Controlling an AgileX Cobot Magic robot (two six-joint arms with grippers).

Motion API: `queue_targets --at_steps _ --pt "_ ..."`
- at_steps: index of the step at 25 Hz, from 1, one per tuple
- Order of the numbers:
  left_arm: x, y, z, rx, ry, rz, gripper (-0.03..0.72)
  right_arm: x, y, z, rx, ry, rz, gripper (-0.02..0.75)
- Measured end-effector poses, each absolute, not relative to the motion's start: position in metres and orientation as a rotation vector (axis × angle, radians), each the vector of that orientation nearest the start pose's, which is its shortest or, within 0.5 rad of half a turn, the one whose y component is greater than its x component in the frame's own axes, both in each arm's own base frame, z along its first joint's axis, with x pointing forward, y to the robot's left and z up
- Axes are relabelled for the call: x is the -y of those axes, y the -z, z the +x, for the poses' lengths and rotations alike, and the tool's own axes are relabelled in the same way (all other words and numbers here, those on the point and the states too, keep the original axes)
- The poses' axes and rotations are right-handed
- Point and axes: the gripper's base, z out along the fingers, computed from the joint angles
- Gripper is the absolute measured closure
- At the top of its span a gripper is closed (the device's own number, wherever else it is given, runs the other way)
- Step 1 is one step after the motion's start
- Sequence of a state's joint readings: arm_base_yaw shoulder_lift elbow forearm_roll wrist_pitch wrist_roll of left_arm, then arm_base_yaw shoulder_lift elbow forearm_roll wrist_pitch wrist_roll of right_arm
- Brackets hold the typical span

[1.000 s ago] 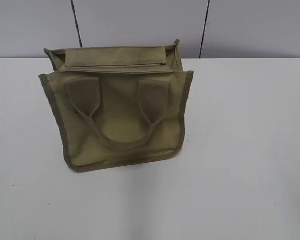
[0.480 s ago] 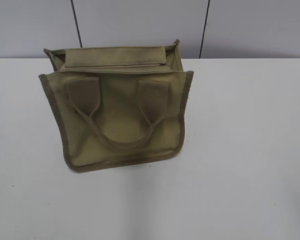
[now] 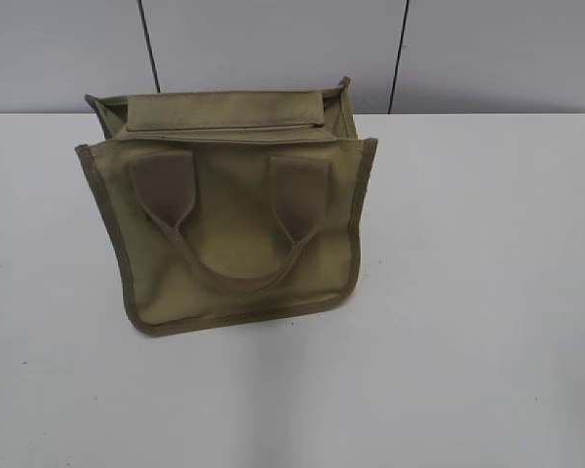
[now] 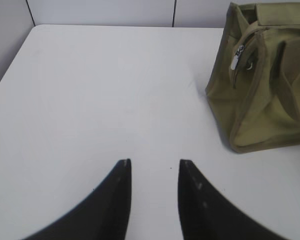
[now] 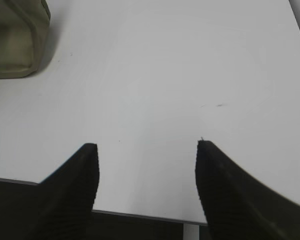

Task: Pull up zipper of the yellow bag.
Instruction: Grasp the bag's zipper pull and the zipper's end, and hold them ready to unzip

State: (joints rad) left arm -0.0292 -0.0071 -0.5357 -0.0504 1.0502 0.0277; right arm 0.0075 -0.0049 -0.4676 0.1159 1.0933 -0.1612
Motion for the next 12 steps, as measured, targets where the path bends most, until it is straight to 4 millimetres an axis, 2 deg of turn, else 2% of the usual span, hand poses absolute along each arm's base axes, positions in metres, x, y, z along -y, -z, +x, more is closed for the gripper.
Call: queue_targets --at_steps 4,9,12 --pt "0.006 -0.293 -0.009 -1.96 0.096 0.06 0.426 -0.009 -0.266 -0.004 -2.091 -0.048 -0.183 0.269" --pt "0.006 -0.32 0.006 -1.727 0.109 0.037 0.26 -0.009 -0.266 -0.004 -2.091 -0.048 -0.183 0.269" --pt "0.005 -0.335 0.025 -1.602 0.106 0.018 0.221 -0.009 -0.266 -0.004 -2.091 -0.048 -0.183 0.269"
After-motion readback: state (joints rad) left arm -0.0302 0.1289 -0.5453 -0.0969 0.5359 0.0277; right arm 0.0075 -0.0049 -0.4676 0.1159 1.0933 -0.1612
